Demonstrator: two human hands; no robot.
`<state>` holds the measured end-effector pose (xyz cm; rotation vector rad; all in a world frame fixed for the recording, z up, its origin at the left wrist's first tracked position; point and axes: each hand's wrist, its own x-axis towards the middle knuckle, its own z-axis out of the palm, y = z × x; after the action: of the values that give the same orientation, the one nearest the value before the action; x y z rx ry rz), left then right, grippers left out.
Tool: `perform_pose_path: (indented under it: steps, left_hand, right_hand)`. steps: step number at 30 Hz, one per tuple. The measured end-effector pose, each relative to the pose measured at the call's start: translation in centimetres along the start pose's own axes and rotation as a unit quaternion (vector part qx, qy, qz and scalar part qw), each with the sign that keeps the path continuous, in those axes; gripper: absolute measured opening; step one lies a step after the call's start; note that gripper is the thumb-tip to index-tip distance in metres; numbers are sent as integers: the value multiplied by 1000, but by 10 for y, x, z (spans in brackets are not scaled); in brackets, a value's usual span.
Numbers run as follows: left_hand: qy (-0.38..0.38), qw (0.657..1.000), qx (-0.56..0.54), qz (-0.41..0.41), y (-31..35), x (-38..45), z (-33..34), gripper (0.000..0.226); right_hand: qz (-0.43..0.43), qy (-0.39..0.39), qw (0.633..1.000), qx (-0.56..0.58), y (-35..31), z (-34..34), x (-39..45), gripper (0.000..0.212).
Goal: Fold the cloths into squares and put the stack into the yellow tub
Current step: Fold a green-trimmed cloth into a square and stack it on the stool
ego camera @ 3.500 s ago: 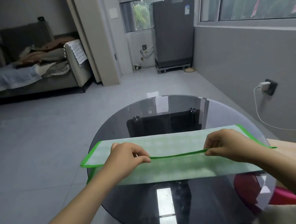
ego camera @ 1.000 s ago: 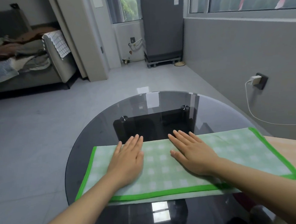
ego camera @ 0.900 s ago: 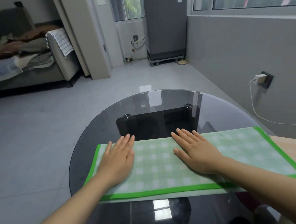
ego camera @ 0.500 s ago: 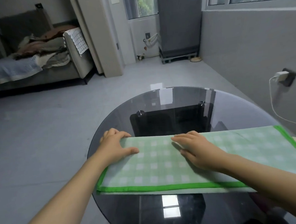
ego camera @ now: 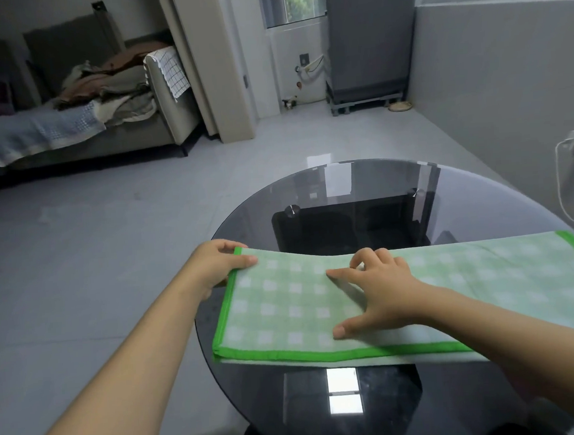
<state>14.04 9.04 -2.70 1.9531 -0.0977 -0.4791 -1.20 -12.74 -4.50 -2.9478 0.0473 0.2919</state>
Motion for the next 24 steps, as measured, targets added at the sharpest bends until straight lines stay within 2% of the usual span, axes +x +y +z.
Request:
perform_pose_path:
  steps: [5, 9, 11, 13, 16, 18, 20, 24]
  left_hand:
    - [-59, 991, -121, -6, 28, -9, 1, 8]
    - [-70, 979, -192, -3, 51, -14, 17, 20]
    - [-72, 972, -222, 7, 62, -17, 29, 26]
    - [-59, 967, -246, 22, 73, -21, 44, 19]
    - [-69, 960, -269, 42, 88, -28, 70, 16]
    - [-73, 960, -267, 52, 93, -30, 89, 16]
    - [-74, 961, -260, 59, 95, -32, 108, 17]
    - [-80, 963, -245, 73, 95, -39, 143, 19]
  right_hand:
    - [-2, -34, 999, 6, 1, -3, -3, 108]
    - [-9, -38, 999, 33, 5, -2, -8, 107]
    - [-23, -48, 996, 66, 11, -6, -11, 101]
    - [-24, -37, 988, 147, 19, -11, -16, 86]
    - [24, 16, 940, 339, 30, -22, -27, 51]
    - [51, 43, 903, 424, 38, -30, -35, 35]
    - [67, 62, 867, 490, 47, -37, -42, 37]
    - [77, 86, 815, 568, 58, -48, -59, 60]
